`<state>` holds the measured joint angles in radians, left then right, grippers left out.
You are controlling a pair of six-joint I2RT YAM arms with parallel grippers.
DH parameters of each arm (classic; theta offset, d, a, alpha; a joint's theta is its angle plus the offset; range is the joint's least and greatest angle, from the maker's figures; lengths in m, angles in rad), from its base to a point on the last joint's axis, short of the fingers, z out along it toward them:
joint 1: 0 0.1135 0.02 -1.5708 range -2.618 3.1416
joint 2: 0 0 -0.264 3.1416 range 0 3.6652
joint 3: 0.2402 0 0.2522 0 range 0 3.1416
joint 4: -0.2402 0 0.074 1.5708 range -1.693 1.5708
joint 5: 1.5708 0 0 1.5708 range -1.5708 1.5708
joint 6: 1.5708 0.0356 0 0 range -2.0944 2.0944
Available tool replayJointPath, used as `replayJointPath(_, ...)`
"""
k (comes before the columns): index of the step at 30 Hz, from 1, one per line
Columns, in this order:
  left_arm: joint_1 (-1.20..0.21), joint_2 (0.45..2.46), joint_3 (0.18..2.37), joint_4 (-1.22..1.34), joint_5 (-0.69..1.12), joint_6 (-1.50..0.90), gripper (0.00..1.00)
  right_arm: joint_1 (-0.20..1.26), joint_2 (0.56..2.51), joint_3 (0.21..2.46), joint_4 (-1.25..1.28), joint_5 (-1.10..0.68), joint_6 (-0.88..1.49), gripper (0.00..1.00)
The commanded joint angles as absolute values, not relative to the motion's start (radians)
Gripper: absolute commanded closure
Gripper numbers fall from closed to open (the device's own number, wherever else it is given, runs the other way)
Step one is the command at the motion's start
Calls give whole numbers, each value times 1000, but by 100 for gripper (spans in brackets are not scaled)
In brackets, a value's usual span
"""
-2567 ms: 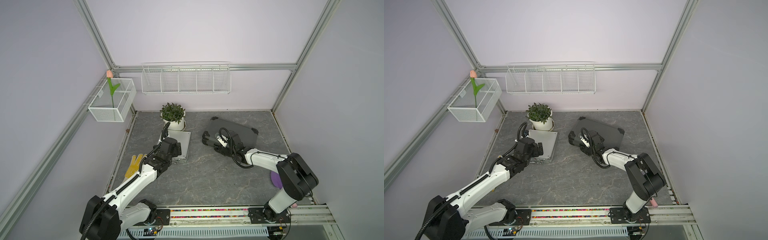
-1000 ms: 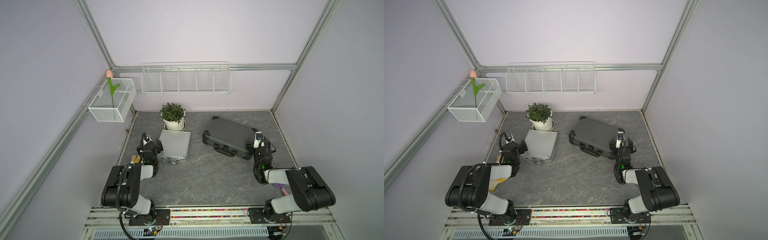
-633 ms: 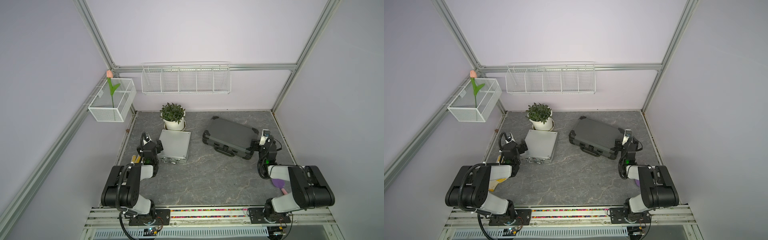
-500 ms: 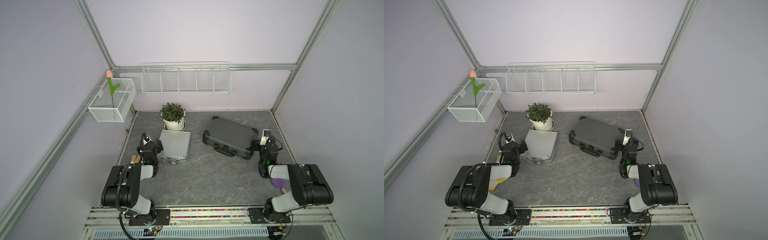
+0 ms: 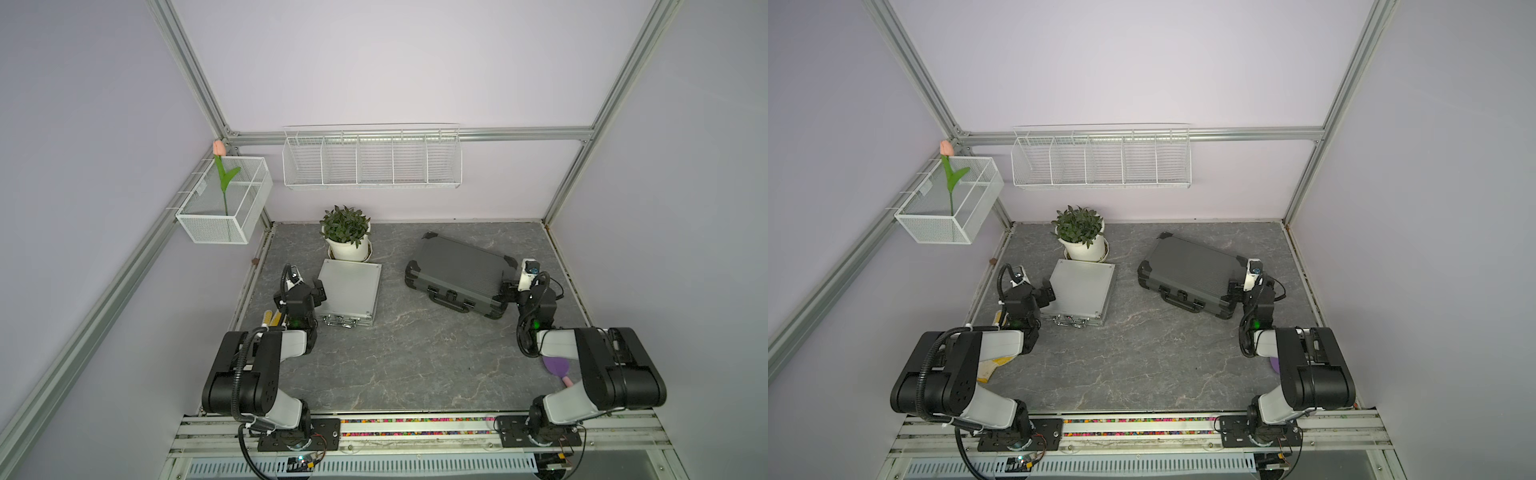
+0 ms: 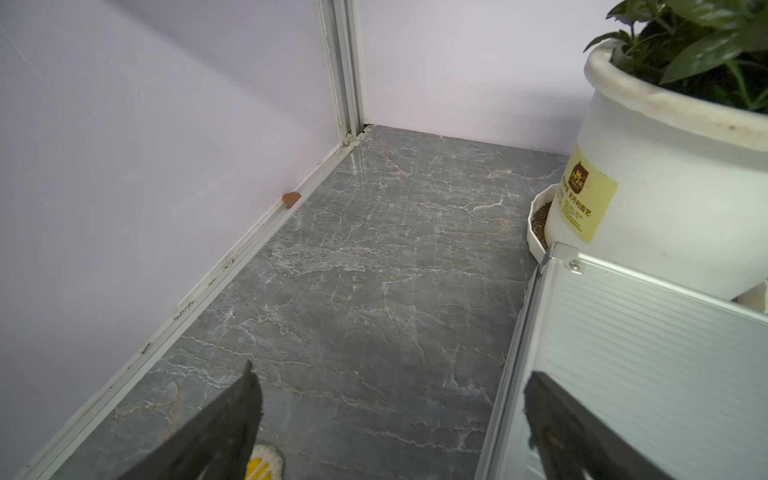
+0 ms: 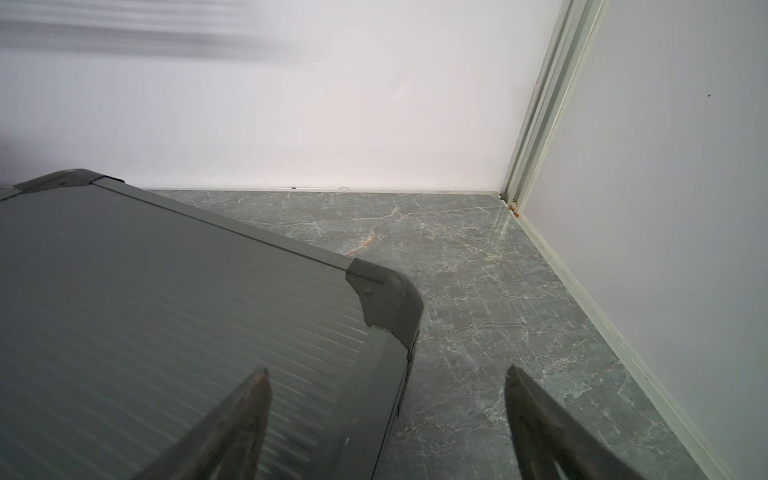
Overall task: Close the poker set cases
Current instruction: Reset both arms
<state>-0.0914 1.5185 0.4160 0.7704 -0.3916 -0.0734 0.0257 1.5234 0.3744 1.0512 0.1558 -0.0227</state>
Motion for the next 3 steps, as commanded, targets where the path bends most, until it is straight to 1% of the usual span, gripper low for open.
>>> replayJointPath(1, -85, 1517, 423, 793, -384, -64, 0, 21, 1552, 356, 959, 125, -46, 11)
replayJointPath(3, -86, 1517, 422, 793, -383, -65, 0, 21, 1549, 349, 970, 127, -47, 11)
